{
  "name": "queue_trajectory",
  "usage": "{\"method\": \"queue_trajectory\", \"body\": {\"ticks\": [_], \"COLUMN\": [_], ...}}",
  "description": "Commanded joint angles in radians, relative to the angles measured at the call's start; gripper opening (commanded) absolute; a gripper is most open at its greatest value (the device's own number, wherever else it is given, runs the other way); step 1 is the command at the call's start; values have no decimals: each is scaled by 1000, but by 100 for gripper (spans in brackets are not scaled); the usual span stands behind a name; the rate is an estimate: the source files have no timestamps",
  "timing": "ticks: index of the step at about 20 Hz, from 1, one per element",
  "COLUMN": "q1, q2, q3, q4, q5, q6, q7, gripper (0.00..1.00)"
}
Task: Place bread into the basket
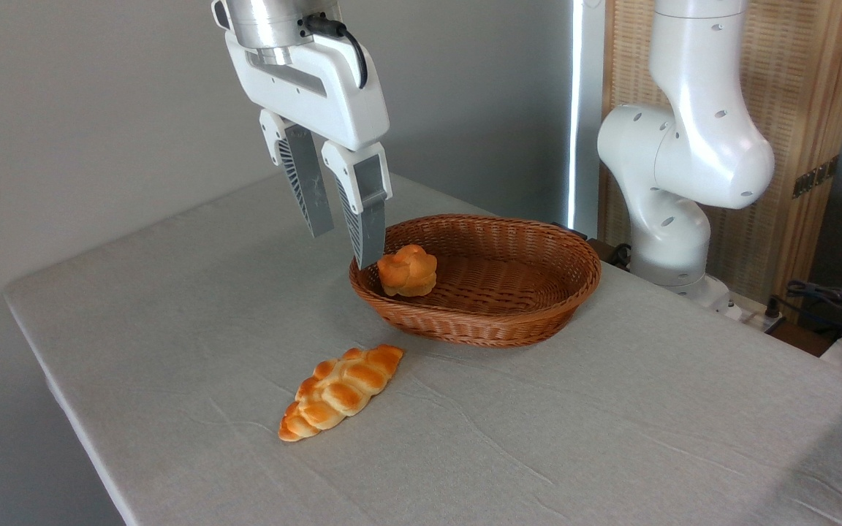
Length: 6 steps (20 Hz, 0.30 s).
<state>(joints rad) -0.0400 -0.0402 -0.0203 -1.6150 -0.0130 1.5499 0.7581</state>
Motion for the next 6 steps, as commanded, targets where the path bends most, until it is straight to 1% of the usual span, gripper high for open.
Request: {"method": "queue_trajectory", "body": {"ticks": [1,6], "q1": [0,0], "q2": [11,11], "q3": [5,5], "q4": [27,27], "q5": [1,-2], "q6": [-16,-2], "q7": [-8,-16], "gripper": [100,100]}}
